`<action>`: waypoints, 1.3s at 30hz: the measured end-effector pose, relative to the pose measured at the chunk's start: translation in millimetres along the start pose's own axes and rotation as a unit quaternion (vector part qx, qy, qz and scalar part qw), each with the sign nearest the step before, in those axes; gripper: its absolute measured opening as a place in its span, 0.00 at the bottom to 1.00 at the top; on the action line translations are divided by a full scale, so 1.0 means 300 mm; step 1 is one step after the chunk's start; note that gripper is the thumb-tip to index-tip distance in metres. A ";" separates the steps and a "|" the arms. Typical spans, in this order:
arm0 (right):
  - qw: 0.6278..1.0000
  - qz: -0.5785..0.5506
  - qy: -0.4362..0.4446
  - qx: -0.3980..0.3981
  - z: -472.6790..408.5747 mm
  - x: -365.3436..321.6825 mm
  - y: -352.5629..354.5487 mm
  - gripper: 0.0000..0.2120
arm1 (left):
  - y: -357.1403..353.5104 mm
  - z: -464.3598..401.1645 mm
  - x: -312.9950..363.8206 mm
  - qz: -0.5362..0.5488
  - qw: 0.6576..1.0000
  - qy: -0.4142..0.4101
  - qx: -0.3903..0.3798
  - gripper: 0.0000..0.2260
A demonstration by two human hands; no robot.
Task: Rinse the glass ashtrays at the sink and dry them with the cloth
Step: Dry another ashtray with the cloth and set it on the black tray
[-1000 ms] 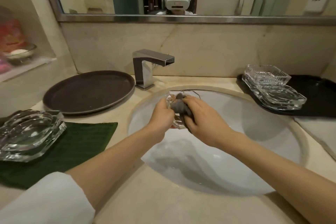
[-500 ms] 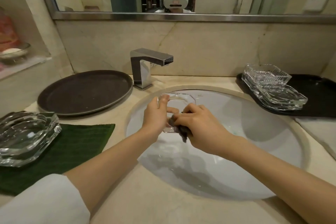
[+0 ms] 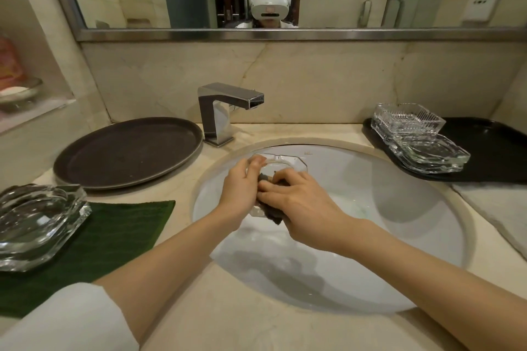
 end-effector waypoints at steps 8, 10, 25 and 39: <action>0.991 0.132 0.022 0.016 0.000 -0.005 0.003 0.23 | -0.007 0.009 0.005 -0.013 1.000 0.000 0.010 0.12; 0.985 0.169 -0.011 0.025 0.003 0.014 0.015 0.22 | -0.007 0.012 0.008 -0.010 1.000 -0.005 0.008 0.11; 0.998 -0.009 -0.032 0.049 -0.003 -0.003 -0.030 0.20 | 0.034 0.033 0.050 0.026 0.996 -0.038 0.073 0.10; 0.967 -0.017 -0.174 0.186 0.046 0.208 0.080 0.09 | -0.025 0.038 0.036 0.032 0.999 0.008 -0.022 0.11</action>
Point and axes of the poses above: each hand's wrist, its own z-axis away from the middle knuckle, its own y-axis out of the back of the hand, x = y × z, the point moved 8 cm from there along -z, towards the middle knuckle, and after that the axes turned 9 degrees about -x, right-handed, at the moved point
